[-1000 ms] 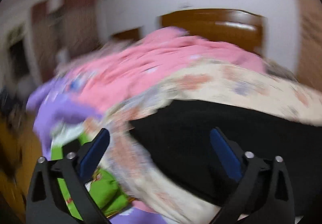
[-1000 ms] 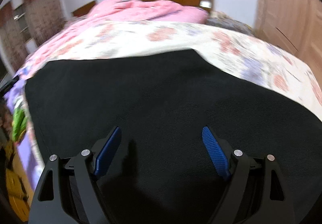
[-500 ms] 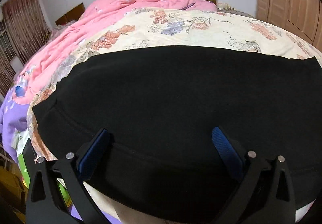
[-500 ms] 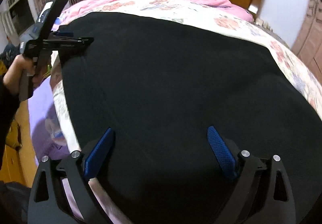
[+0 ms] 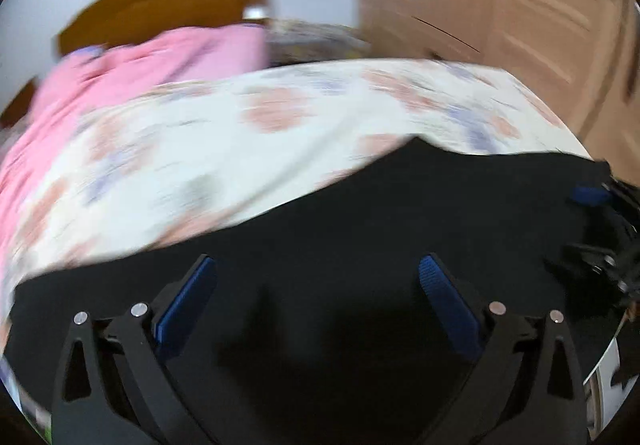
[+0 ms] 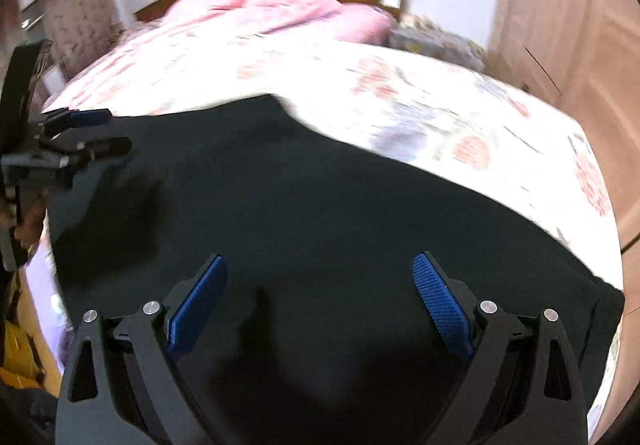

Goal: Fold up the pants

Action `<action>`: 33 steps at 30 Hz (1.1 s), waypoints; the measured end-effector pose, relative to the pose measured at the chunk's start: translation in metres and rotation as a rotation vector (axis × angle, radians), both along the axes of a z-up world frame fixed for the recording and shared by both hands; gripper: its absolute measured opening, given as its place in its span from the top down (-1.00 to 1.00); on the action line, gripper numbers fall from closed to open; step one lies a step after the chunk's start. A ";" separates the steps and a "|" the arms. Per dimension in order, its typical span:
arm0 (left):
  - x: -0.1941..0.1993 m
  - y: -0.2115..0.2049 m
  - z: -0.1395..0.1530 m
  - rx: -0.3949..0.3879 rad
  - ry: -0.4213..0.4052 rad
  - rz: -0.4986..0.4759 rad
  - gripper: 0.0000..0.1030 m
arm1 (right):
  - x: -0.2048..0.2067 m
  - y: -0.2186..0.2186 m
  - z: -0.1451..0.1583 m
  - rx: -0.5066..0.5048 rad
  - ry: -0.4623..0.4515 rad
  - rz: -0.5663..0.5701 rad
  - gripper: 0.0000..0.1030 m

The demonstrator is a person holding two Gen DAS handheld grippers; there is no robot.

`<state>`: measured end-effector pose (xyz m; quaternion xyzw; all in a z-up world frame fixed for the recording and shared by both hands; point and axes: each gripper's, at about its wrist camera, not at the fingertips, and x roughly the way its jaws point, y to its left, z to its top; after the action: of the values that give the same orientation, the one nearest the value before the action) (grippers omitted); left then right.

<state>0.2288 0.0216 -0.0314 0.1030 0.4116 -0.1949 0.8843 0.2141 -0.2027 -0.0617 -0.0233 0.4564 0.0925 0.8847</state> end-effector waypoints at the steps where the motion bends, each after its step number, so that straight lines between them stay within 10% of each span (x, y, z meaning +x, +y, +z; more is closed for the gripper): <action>1: 0.006 -0.019 -0.005 -0.005 0.005 -0.040 -0.96 | 0.006 -0.008 -0.004 -0.010 0.013 -0.010 -0.76; 5: 0.036 -0.060 -0.039 0.071 0.001 -0.098 -0.97 | 0.006 -0.036 -0.017 0.009 0.065 0.053 -0.76; 8: 0.046 -0.040 -0.046 -0.048 0.024 -0.079 -0.97 | -0.004 -0.032 -0.019 -0.075 0.060 0.117 -0.76; 16: 0.067 -0.024 -0.050 -0.043 0.053 0.028 -0.97 | -0.010 -0.042 -0.018 -0.074 0.019 0.110 -0.76; 21: 0.065 -0.026 -0.050 -0.030 0.038 0.039 -0.97 | -0.035 -0.057 0.002 -0.144 -0.111 -0.012 -0.78; 33: 0.064 -0.026 -0.049 -0.017 0.022 0.052 -0.97 | -0.027 -0.098 -0.015 -0.094 0.021 -0.152 -0.78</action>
<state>0.2932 -0.0048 -0.0804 0.0827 0.4220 -0.1762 0.8854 0.1870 -0.3008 -0.0767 -0.0292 0.4699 0.0039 0.8822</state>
